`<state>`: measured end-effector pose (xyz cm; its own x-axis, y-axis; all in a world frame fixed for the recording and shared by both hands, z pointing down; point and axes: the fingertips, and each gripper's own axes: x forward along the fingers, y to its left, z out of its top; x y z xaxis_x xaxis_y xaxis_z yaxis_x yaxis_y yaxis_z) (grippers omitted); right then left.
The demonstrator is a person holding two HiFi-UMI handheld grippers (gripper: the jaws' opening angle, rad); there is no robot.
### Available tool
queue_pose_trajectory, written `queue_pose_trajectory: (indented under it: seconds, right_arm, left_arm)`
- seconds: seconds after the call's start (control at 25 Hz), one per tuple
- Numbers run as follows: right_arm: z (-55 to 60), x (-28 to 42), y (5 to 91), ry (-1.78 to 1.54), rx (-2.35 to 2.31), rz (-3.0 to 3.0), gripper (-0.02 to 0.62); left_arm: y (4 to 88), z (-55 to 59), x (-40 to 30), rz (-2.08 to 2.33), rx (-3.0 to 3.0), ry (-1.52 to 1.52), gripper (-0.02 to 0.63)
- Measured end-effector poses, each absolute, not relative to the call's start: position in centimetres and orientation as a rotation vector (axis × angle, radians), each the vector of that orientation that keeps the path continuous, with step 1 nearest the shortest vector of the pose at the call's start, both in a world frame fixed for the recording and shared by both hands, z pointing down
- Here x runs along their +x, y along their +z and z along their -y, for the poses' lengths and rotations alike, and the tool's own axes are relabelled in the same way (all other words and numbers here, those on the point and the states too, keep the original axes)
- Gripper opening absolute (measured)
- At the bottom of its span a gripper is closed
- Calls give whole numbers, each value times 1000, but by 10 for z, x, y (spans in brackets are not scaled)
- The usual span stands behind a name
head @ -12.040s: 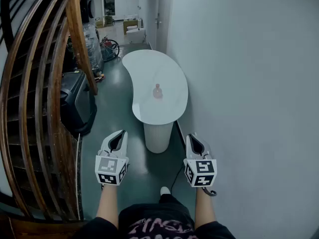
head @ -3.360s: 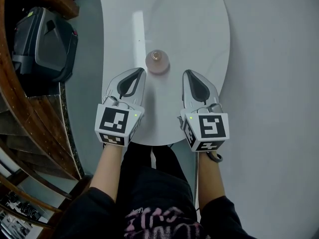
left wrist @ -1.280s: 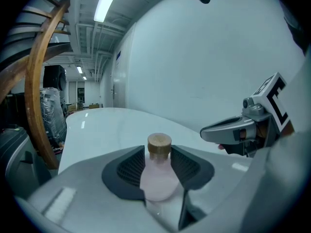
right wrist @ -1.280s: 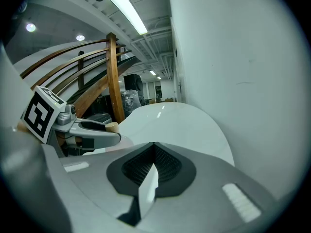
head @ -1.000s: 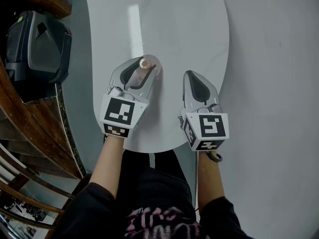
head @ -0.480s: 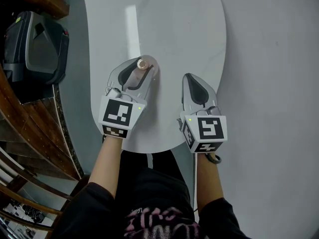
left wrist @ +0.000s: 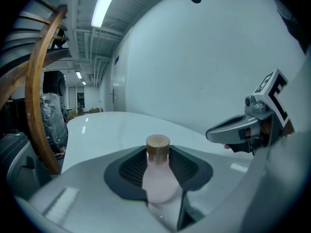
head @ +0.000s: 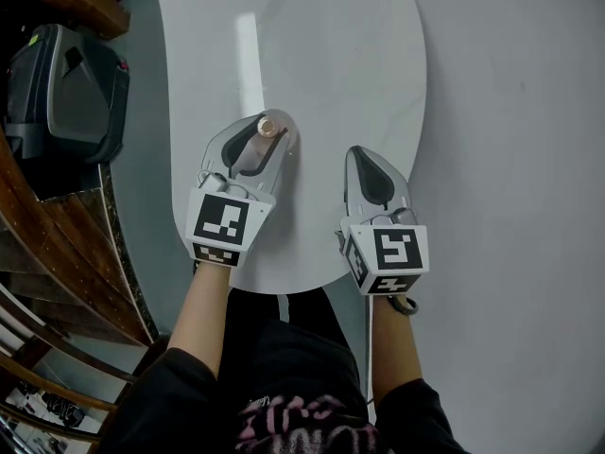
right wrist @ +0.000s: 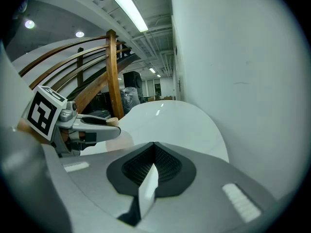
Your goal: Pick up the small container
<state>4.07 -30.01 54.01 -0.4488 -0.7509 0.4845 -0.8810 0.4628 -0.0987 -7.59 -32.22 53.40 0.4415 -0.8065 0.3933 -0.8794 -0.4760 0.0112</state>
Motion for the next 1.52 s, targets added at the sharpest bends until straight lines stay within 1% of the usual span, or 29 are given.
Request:
queue_pose_trajectory:
  seconds: [0.6, 1.52]
  right_arm:
    - [297, 39, 533, 483, 1387, 2345, 12]
    - [268, 40, 488, 425, 1432, 2387, 12]
  left_arm:
    - [523, 316, -91, 1506, 2466, 479, 146]
    - [475, 276, -109, 1565, 2488, 459, 146]
